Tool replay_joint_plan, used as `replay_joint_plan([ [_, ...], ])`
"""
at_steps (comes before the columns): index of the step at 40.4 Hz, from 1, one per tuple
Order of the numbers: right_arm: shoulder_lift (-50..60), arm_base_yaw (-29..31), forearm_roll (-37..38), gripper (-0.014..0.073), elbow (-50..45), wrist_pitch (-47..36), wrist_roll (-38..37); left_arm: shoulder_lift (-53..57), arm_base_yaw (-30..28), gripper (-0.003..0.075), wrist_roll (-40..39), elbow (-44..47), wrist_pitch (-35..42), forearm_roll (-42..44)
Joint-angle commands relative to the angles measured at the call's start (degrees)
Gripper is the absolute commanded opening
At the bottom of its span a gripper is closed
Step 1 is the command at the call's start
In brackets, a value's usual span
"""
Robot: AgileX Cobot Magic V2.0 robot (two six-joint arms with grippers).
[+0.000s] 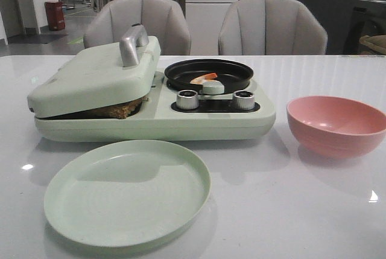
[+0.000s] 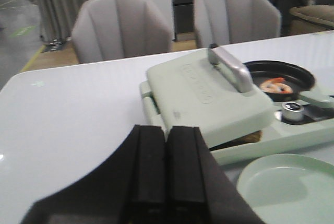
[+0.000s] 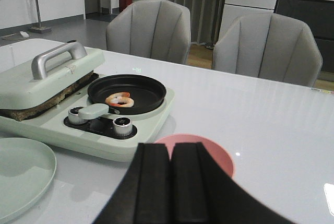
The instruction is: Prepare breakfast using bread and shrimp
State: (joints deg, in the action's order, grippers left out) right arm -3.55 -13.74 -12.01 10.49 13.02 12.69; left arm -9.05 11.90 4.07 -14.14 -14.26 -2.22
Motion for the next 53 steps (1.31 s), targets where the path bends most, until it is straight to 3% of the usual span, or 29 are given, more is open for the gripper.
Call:
replay_joint_plan([
  [1, -0.5, -0.06, 0.24, -0.0034, 1.45, -5.44, 0.46, -0.2, -3.63, 0.0032, -4.07, 1.4, 8.69, 2.22],
  [7, -0.5, -0.06, 0.24, -0.0034, 1.45, -5.44, 0.46, 3.22, -6.51, 0.0032, -9.3, 7.69, 11.48, 4.46],
  [16, -0.5, -0.06, 0.24, -0.0034, 1.45, -5.44, 0.46, 10.86, -6.94, 0.0032, -10.79, 15.99, 15.53, 4.73],
  [53, -0.5, -0.06, 0.24, -0.0034, 1.45, -5.15, 0.46, 10.59, -6.94, 0.0032, -10.79, 16.15, 15.66, 5.88],
])
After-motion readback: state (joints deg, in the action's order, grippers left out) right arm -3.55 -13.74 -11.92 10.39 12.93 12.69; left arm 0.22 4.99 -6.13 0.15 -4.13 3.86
